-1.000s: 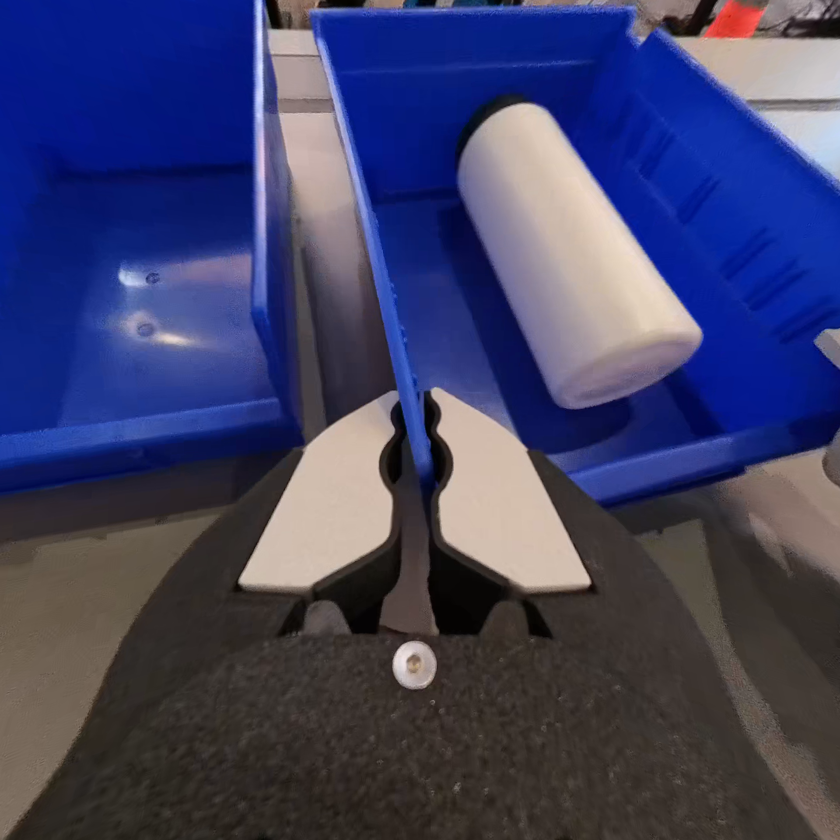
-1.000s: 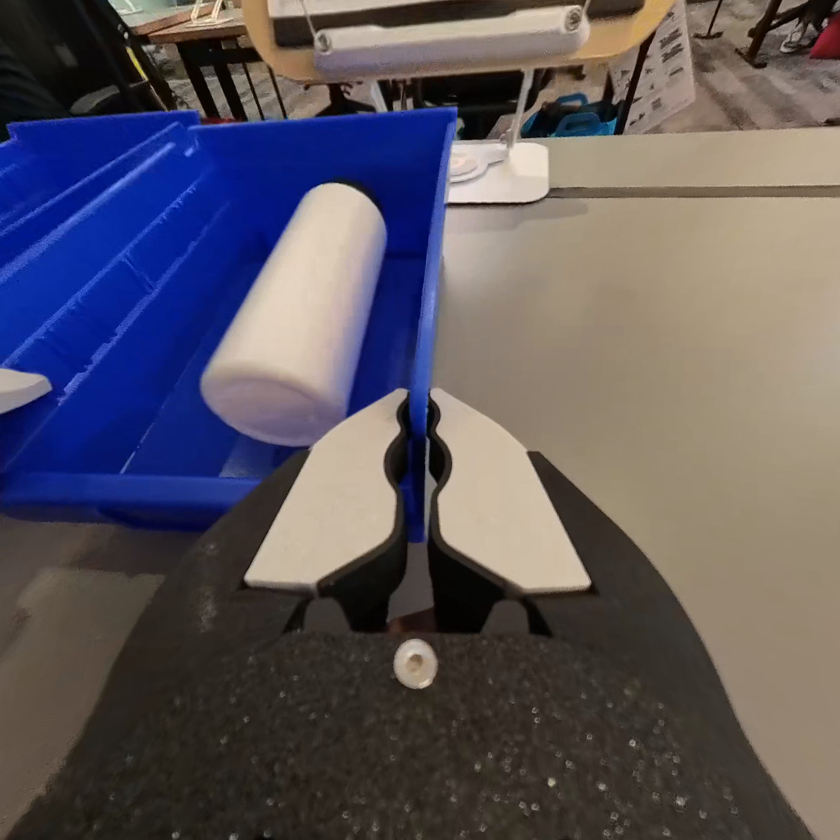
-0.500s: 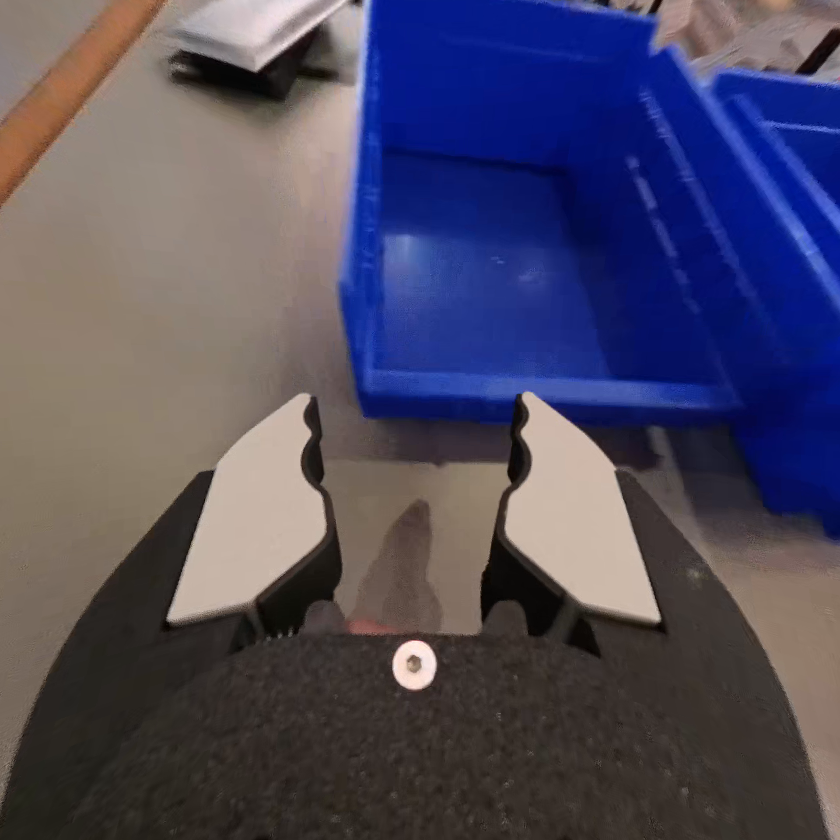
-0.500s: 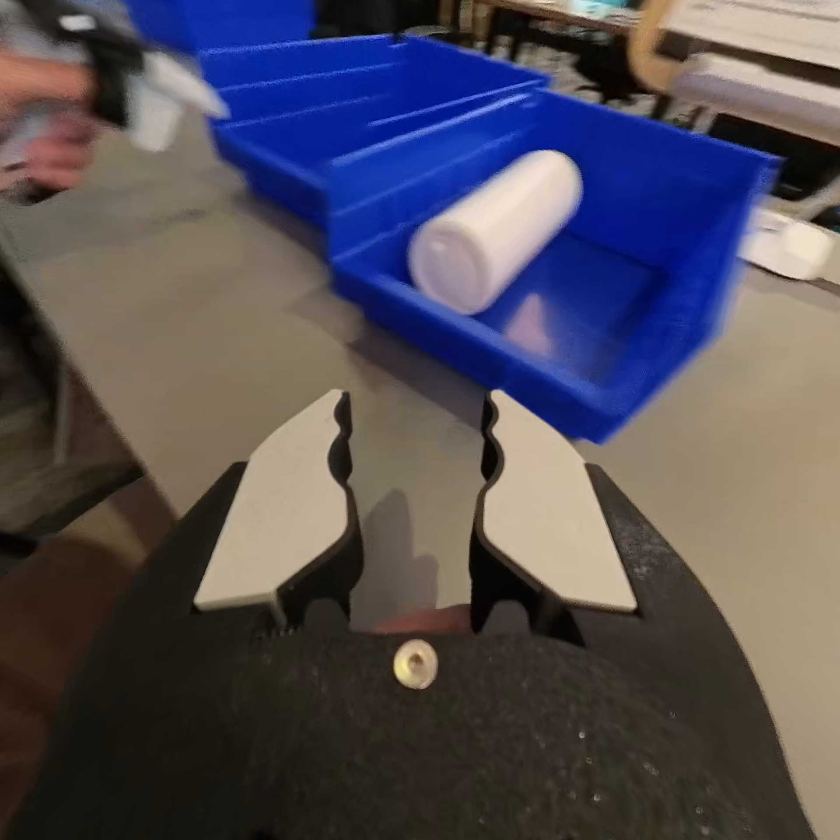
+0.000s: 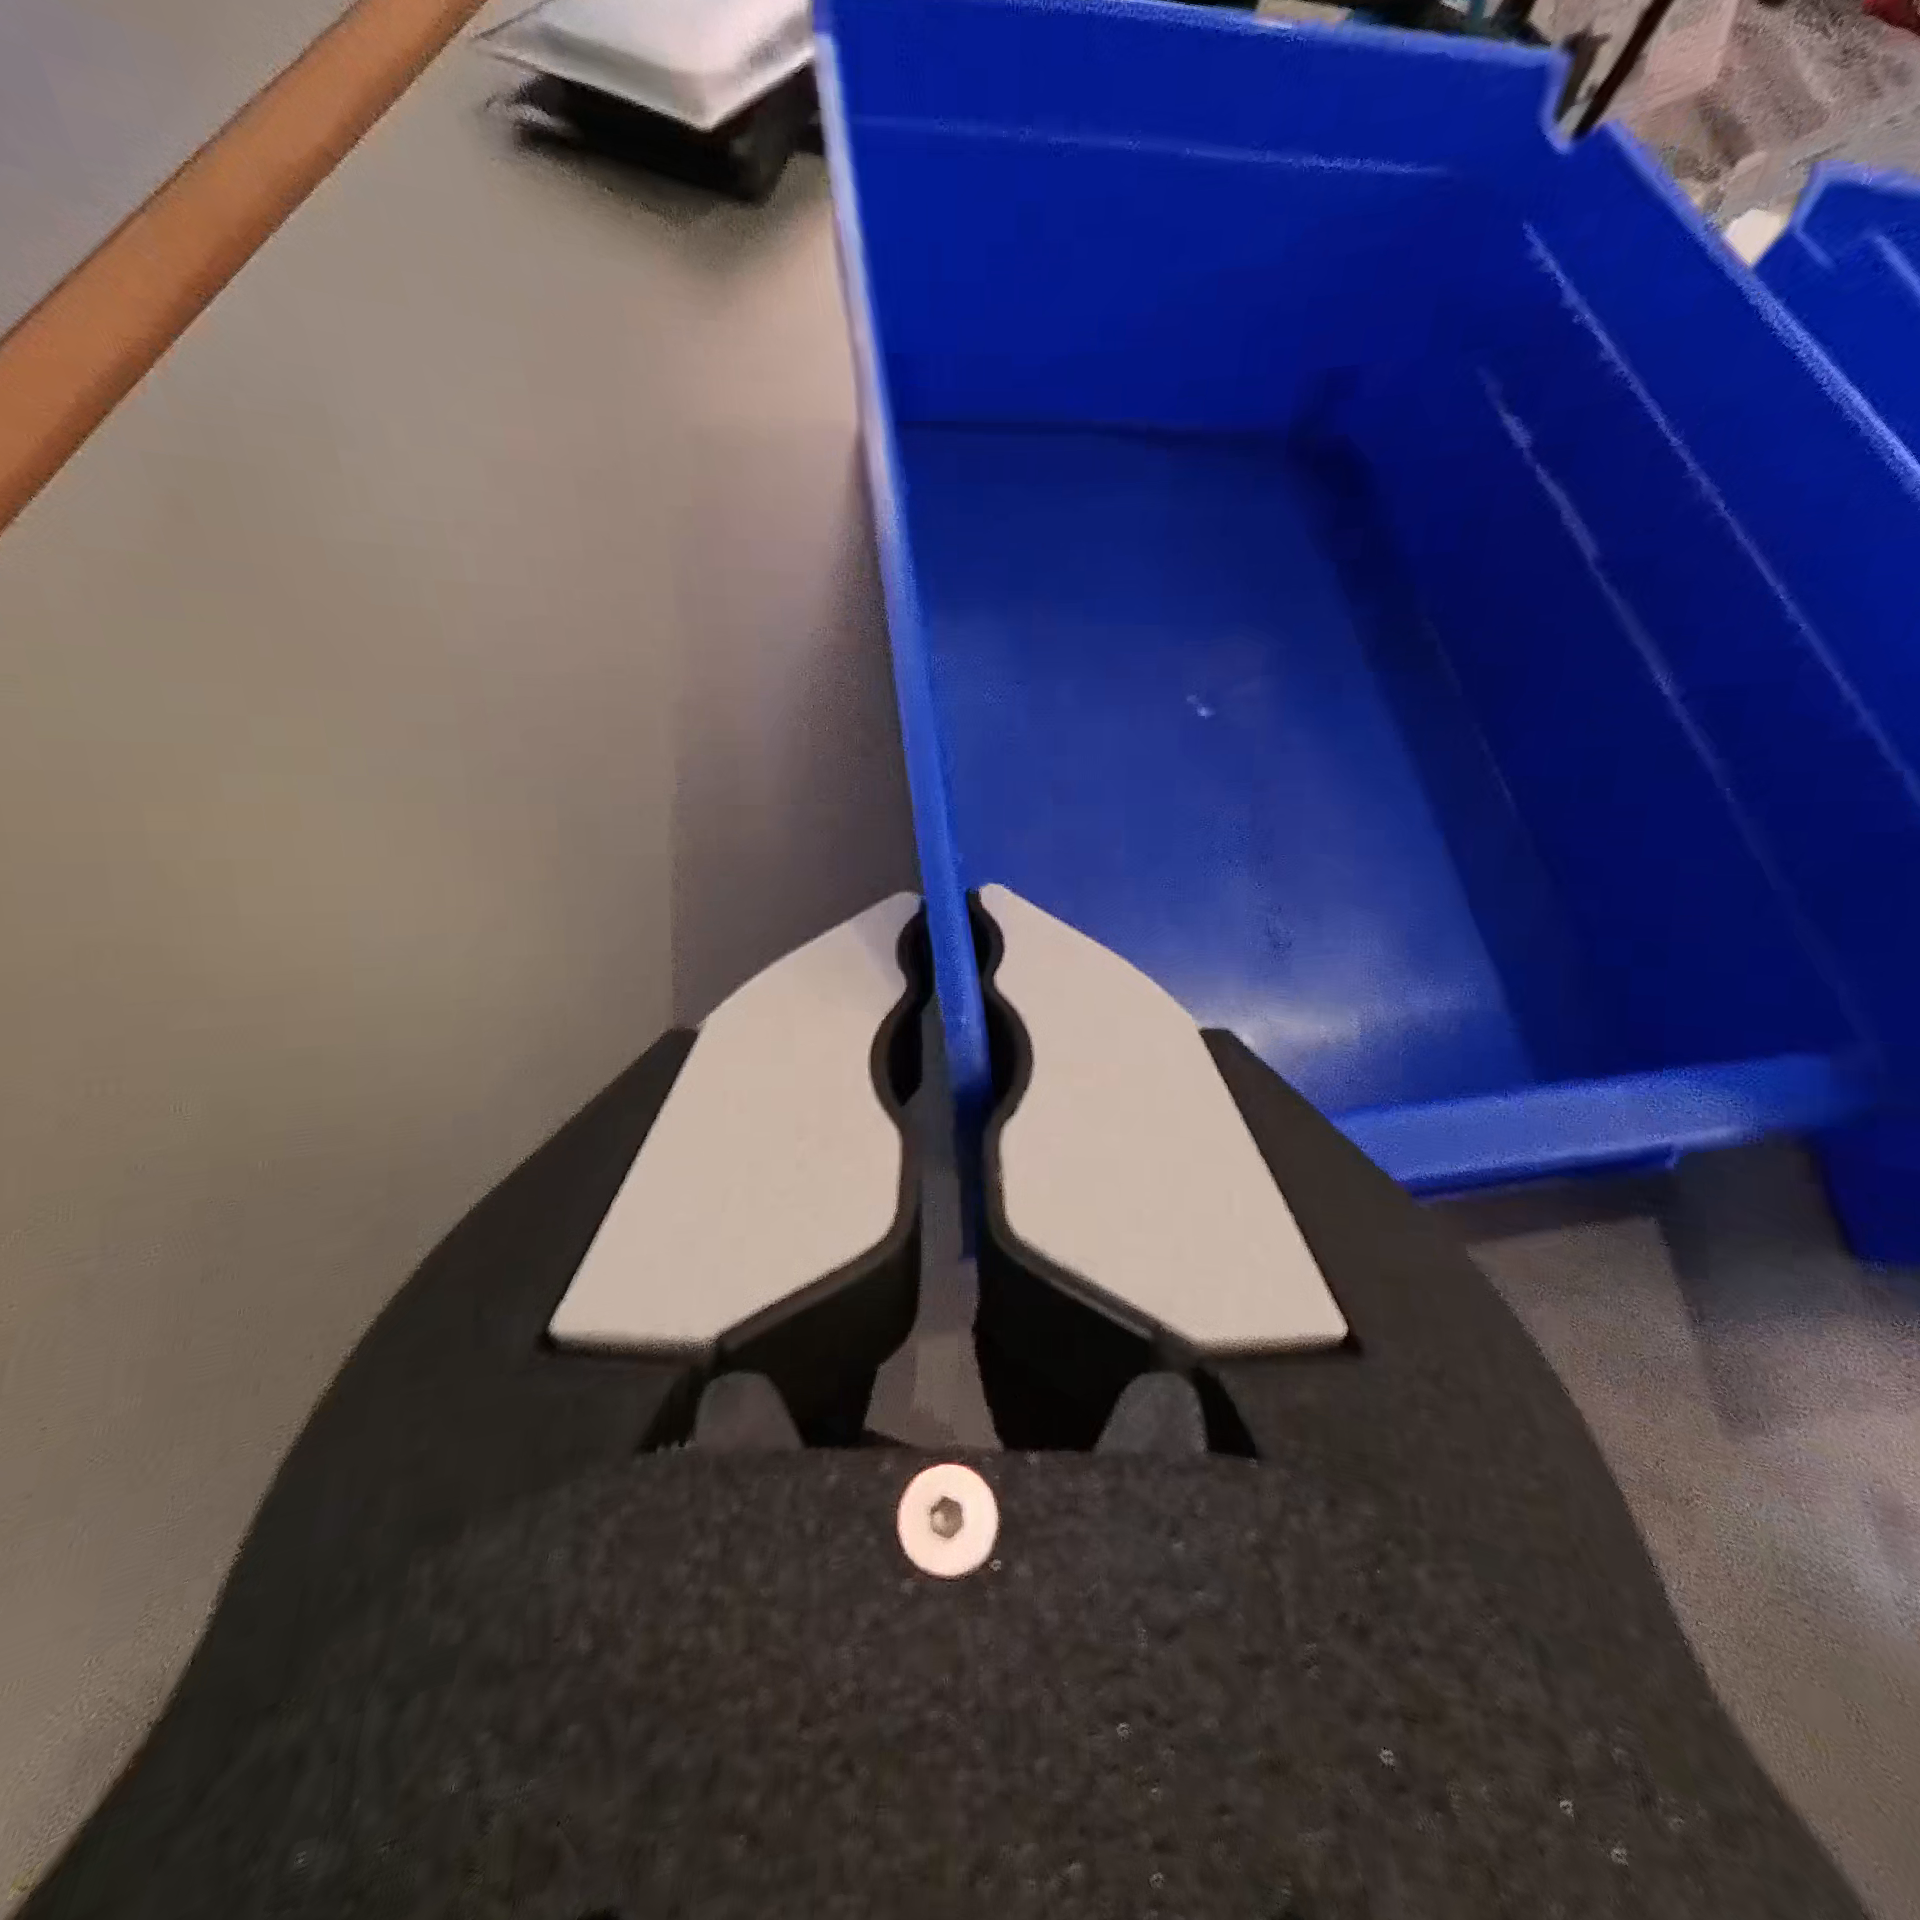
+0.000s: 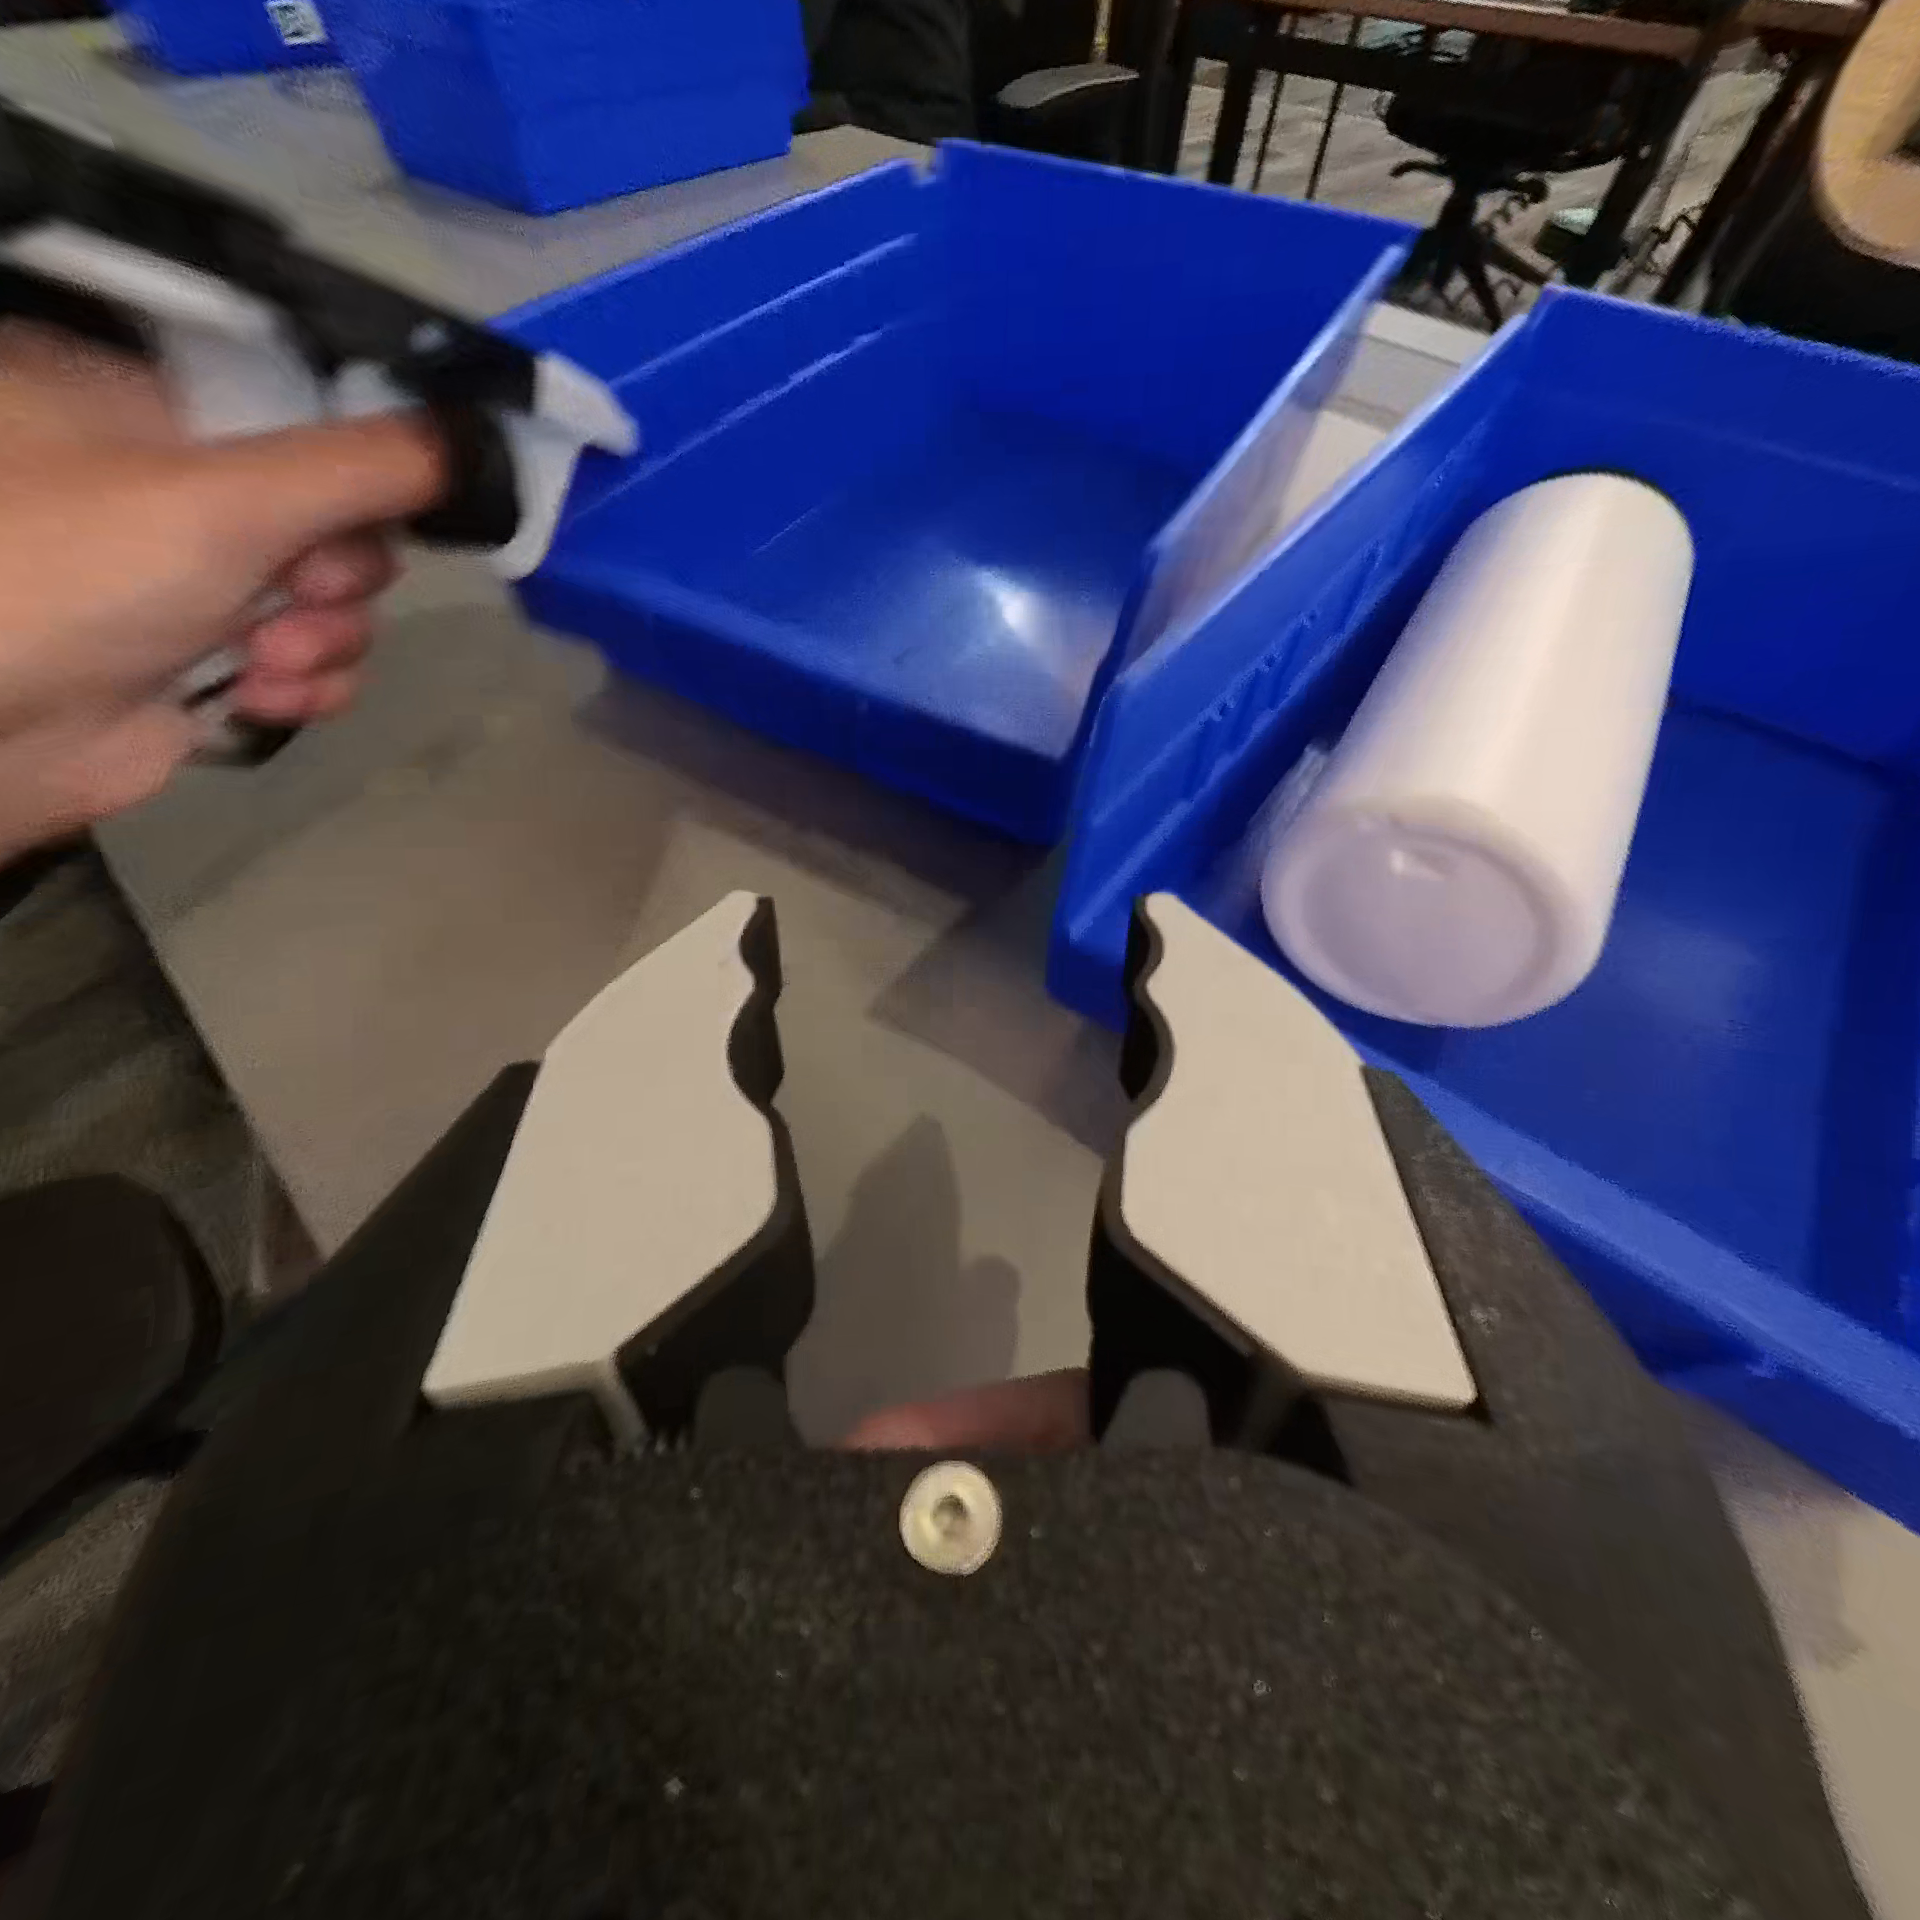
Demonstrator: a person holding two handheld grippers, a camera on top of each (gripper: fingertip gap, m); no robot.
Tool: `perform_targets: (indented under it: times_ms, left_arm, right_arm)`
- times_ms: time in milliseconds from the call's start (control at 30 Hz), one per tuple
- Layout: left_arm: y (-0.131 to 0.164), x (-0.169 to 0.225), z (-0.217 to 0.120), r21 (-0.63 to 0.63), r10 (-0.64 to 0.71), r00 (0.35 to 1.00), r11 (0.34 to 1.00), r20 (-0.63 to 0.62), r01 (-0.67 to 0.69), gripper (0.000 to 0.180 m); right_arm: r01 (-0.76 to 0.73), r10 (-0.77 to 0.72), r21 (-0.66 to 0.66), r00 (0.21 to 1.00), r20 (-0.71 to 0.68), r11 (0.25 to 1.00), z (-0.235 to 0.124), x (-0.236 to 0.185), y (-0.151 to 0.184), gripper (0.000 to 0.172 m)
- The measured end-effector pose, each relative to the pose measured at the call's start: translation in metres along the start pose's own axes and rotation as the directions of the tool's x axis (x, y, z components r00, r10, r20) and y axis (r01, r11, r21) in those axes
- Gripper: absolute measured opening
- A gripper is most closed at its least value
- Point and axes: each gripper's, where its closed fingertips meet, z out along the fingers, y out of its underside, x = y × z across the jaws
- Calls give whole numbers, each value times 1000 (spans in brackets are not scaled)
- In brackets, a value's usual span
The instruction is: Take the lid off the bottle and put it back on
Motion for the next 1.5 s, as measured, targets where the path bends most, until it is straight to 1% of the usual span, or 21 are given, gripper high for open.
perform_targets:
  times_ms: [100, 233, 267, 300, 333, 367, 400, 467, 567, 667, 767, 867, 933, 1000, 1100, 1167, 1267, 1367, 1433, 1467, 1500]
  left_arm:
    - [28, -2, -44, 4, -5, 997, 1000, 71, 5, 4]
    - [60, -9, -93, 28, -86, 993, 996, 81, 84, 5]
    - [66, -9, -103, 38, -103, 992, 994, 79, 100, 5]
    - [71, -8, -112, 46, -113, 990, 993, 81, 109, 5]
    - [76, -7, -120, 53, -119, 988, 992, 95, 114, 5]
    - [81, -6, -127, 61, -128, 985, 991, 113, 121, 5]
    - [84, -4, -136, 73, -149, 981, 987, 122, 141, 5]
    - [82, 5, -153, 123, -185, 977, 978, 110, 171, 5]
    - [55, 31, -175, 217, -128, 987, 971, 94, 105, 4]
    - [8, 82, -186, 307, -23, 999, 952, 46, 8, 4]
    - [-38, 158, -175, 371, 83, 995, 927, -55, -57, 5]
    - [-70, 252, -150, 390, 187, 970, 914, -157, -113, 5]
    - [-79, 320, -129, 388, 249, 943, 909, -220, -150, 6]
    - [-76, 388, -104, 359, 302, 914, 913, -270, -195, 7]
    - [-49, 475, -64, 279, 333, 881, 929, -335, -244, 7]
    - [-24, 519, -42, 219, 337, 864, 937, -373, -271, 7]
    - [21, 563, -15, 132, 336, 848, 942, -410, -309, 7]
    - [62, 580, 2, 42, 309, 847, 945, -433, -323, 8]
    - [74, 585, 5, 59, 309, 850, 947, -425, -315, 10]
    - [74, 586, 4, 79, 313, 854, 948, -416, -309, 11]
    - [76, 588, 3, 84, 315, 849, 947, -425, -309, 12]
  right_arm:
    - [-25, 24, -20, 999, -42, 999, 20, -2, -2, 63]
    - [-52, 50, -23, 995, -91, 998, 28, -6, 0, 67]
    - [-41, 38, -29, 994, -106, 999, 26, -7, 1, 60]
    - [-13, 11, -37, 999, -51, 999, 24, -18, 2, 34]
    - [6, -6, -51, 1000, 0, 999, 21, -29, 3, 13]
    - [21, -23, -73, 1000, -18, 997, 16, -33, 6, 8]
    - [58, -61, -72, 997, -38, 996, 12, -35, 5, 8]
    - [120, -121, -15, 990, -70, 993, -2, -35, -6, 7]
    - [144, -133, 109, 986, -105, 984, -35, -24, -39, 6]
    - [153, -107, 235, 975, -195, 960, -79, 13, -81, 5]
    - [129, -23, 321, 949, -313, 938, -126, 78, -111, 4]
    - [132, 39, 328, 884, -466, 935, -174, 160, -117, 4]
    - [98, 91, 317, 842, -531, 943, -203, 220, -108, 4]
    - [37, 154, 304, 800, -579, 952, -229, 281, -86, 3]
    - [-64, 211, 245, 739, -640, 968, -261, 362, -36, 3]
    - [-151, 269, 232, 712, -648, 961, -276, 401, 2, 3]
    - [-234, 289, 175, 677, -677, 957, -292, 438, 60, 3]
    - [-309, 309, 121, 684, -660, 943, -294, 455, 109, 2]
    - [-320, 303, 96, 694, -653, 942, -291, 460, 131, 3]
    - [-301, 298, 108, 706, -643, 947, -290, 461, 134, 3]
    - [-319, 319, 118, 706, -632, 940, -290, 462, 137, 3]
